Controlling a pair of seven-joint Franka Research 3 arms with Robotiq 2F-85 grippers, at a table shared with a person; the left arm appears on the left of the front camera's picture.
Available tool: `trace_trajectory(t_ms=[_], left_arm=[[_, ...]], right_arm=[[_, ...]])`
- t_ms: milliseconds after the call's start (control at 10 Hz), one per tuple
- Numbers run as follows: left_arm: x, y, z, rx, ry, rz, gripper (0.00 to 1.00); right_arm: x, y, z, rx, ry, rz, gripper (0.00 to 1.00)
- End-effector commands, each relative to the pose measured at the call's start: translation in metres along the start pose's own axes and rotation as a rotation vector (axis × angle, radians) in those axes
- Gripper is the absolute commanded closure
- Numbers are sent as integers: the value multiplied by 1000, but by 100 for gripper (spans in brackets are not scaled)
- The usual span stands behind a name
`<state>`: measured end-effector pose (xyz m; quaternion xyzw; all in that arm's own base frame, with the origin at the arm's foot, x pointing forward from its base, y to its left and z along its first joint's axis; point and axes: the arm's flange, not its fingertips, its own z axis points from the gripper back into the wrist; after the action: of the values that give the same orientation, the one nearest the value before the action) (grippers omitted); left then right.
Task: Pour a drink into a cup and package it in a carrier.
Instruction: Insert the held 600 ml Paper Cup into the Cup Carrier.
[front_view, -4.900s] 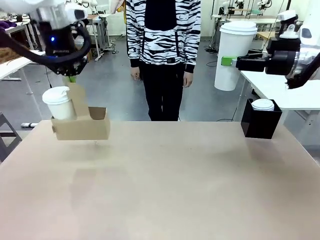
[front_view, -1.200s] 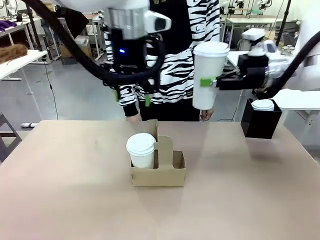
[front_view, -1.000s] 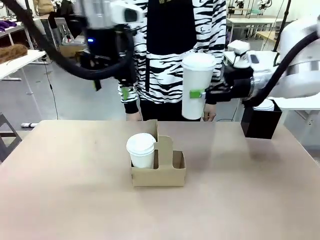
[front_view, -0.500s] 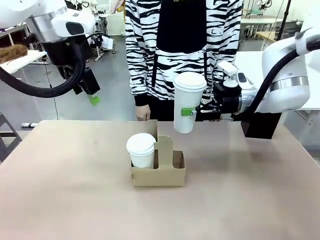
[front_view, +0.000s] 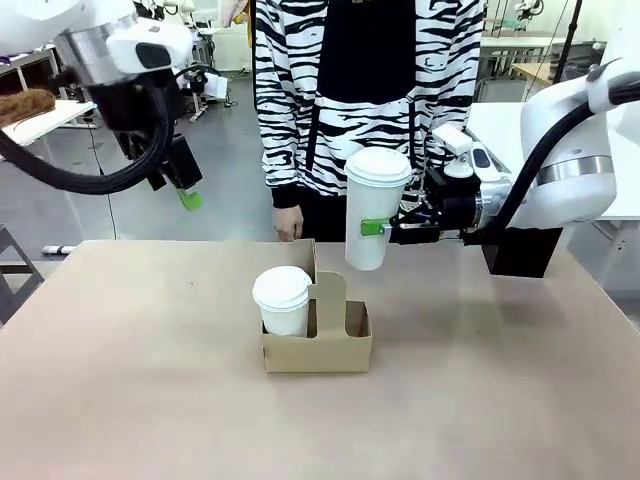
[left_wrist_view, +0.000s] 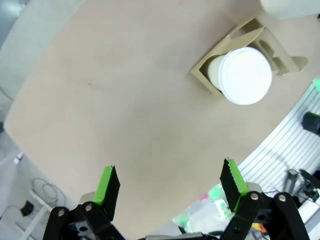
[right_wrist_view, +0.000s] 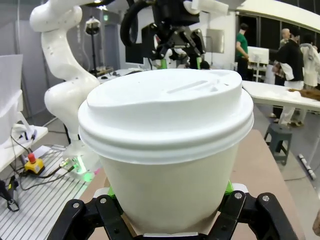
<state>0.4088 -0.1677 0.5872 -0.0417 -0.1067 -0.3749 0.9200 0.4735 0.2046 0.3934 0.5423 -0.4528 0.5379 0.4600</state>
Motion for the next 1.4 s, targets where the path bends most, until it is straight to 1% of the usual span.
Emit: trace_trajectory(t_ms=[0, 100, 200, 300, 500, 600, 700, 1000, 1100, 1300], left_arm=[[-39, 20, -21, -85, -111, -42, 0], [-54, 33, -30, -55, -159, -57, 0], [-62, 42, -41, -57, -204, -124, 0], [-78, 49, -62, -53, -237, -196, 0], [-91, 60, -88, -101, -232, -212, 0], [-91, 66, -96, -171, -187, -148, 0], [-87, 58, -78, -45, -196, -183, 0], [-87, 58, -78, -45, -196, -183, 0], [-87, 58, -78, -45, -196, -183, 0], [-87, 58, -78, -45, -196, -183, 0]], right_arm=[[-11, -3, -12, 77, -22, -6, 20], [-19, -6, -17, 116, -32, -13, 20], [-25, -10, -20, 147, -47, -3, 20], [-38, -11, -28, 185, -43, -19, 20], [-55, -11, -37, 231, -38, -44, 20], [-65, -12, -38, 238, -37, -56, 20], [-73, -9, -42, 245, -31, -59, 20], [-92, -9, -43, 271, -19, -95, 20], [-99, -9, -45, 271, 0, -92, 20], [-115, -15, -49, 290, 8, -64, 20]])
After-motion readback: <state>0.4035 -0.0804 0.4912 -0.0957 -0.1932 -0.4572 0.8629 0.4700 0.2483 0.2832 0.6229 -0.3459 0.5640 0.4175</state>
